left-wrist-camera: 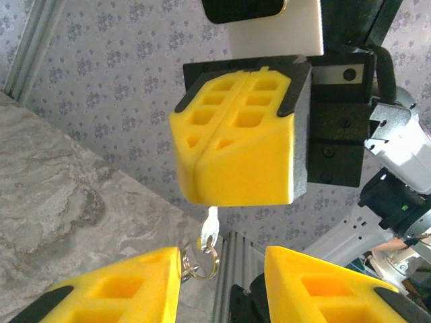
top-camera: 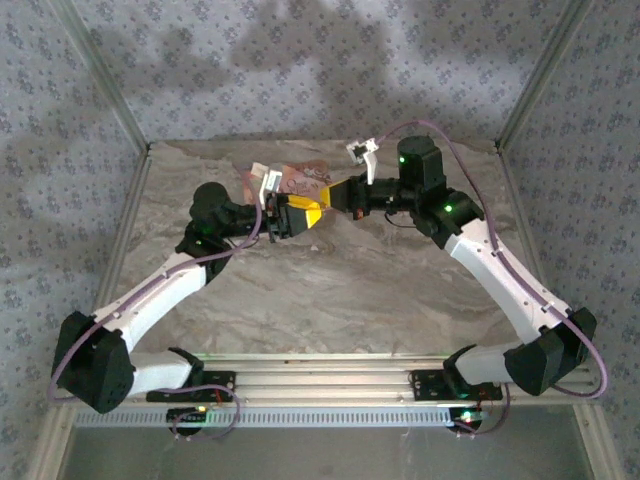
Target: Unlock the padlock with the key
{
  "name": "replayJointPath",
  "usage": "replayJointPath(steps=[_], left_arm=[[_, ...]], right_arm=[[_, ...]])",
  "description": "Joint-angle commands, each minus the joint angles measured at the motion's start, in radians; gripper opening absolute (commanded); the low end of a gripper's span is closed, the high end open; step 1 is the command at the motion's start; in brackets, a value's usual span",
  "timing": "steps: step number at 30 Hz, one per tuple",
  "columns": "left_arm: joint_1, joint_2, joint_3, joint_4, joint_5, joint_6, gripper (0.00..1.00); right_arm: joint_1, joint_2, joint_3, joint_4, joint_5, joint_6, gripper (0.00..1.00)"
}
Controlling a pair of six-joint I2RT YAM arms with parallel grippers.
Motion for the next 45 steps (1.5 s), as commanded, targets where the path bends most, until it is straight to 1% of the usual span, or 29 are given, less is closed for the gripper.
replayJointPath(steps=[1,7,12,17,22,25,30,33,34,39,42,43,45], left_arm=[[-0.004,0.008,0.028,0.054,0.013,-0.007,0.38],[-0.004,0.029,0.036,0.093,0.017,-0.031,0.40],[-0.008,0.040,0.050,0.103,0.027,-0.035,0.37],[-0.013,0.044,0.051,0.098,0.030,-0.030,0.27],[-0.018,0.043,0.048,0.079,0.026,-0.019,0.26],[-0.020,0.043,0.050,0.068,0.027,-0.009,0.23],[-0.021,0.042,0.050,0.050,0.024,0.004,0.13],[-0.021,0.041,0.044,0.047,0.016,0.008,0.04],[-0.019,0.038,0.044,0.045,0.013,0.009,0.03],[-0.018,0.032,0.039,0.031,-0.001,0.012,0.07],[-0.014,0.029,0.034,0.032,-0.002,0.011,0.07],[-0.013,0.028,0.034,0.033,-0.002,0.011,0.11],[-0.013,0.026,0.034,0.033,-0.004,0.011,0.23]], right_arm=[[0.007,-0.019,-0.002,0.022,-0.027,0.010,0.00],[0.013,-0.019,-0.003,0.029,-0.029,0.012,0.00],[0.015,-0.017,-0.006,0.031,-0.028,0.014,0.00],[0.015,-0.017,-0.009,0.034,-0.025,0.014,0.00],[0.014,-0.020,-0.017,0.043,-0.018,0.019,0.00],[0.015,-0.021,-0.021,0.055,-0.018,0.024,0.00],[0.014,-0.024,-0.025,0.058,-0.014,0.027,0.00],[0.014,-0.028,-0.029,0.059,-0.009,0.027,0.00],[0.014,-0.030,-0.030,0.059,-0.005,0.026,0.00],[0.010,-0.048,-0.041,0.069,0.015,0.027,0.00],[0.010,-0.050,-0.044,0.071,0.014,0.031,0.00],[0.010,-0.052,-0.044,0.075,0.015,0.032,0.00],[0.010,-0.054,-0.047,0.075,0.021,0.031,0.00]])
